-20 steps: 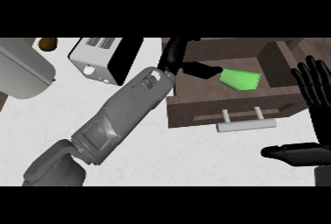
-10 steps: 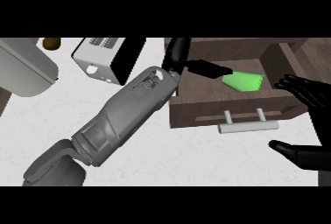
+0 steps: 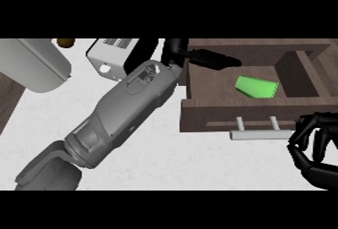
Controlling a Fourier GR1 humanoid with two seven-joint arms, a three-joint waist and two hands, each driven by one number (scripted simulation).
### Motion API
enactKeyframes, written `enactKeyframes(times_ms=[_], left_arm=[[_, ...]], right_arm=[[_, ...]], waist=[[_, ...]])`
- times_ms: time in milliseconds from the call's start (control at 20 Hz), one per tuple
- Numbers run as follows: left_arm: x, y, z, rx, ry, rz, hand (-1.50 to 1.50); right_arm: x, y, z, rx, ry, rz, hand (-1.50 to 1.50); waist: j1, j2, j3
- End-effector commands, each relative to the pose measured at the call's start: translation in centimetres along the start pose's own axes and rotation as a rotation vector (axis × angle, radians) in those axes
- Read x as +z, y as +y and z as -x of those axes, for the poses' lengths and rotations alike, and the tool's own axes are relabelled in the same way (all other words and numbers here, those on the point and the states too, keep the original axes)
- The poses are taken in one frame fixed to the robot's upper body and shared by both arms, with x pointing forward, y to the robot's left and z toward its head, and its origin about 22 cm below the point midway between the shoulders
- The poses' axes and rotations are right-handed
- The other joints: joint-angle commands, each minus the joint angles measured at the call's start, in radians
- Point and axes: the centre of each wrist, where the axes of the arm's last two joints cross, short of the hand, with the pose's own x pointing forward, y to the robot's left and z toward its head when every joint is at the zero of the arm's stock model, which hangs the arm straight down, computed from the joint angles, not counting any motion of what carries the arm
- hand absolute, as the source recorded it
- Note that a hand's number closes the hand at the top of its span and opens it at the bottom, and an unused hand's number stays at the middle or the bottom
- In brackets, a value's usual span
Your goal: Pick up the cup, place it into the drawer and close the drawer
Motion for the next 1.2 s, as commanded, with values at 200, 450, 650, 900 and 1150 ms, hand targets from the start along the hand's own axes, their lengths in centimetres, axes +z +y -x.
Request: enactKeyframes(times_ms=[200,450,650,900,1150], left_arm=[[0.4,7.3,-0.7,0.051,0.009,-0.048,-1.5],[1.8,10.4,-1.8,0.042,-0.013,-0.085,-1.5],[4.3,12.1,-1.4,0.057,0.017,-0.107,-1.5],[5.6,14.4,-1.4,0.097,0.031,-0.114,-1.5],[9.2,17.9,0.8,0.086,0.036,-0.121,-1.5]], right_arm=[[0.1,1.5,0.9,0.179,0.099,-0.007,1.5],[-1.3,3.5,0.8,0.268,0.138,0.003,1.5],[-2.1,5.7,2.6,0.36,0.142,-0.027,1.5],[-3.2,7.1,6.4,0.566,0.196,-0.182,1.5],[-6.2,7.5,9.2,0.763,0.234,-0.237,1.5]], waist=[[0.034,-0.004,0.0],[0.037,-0.004,0.0],[0.042,-0.006,0.0],[0.053,-0.002,0.001],[0.061,0.004,0.0]])
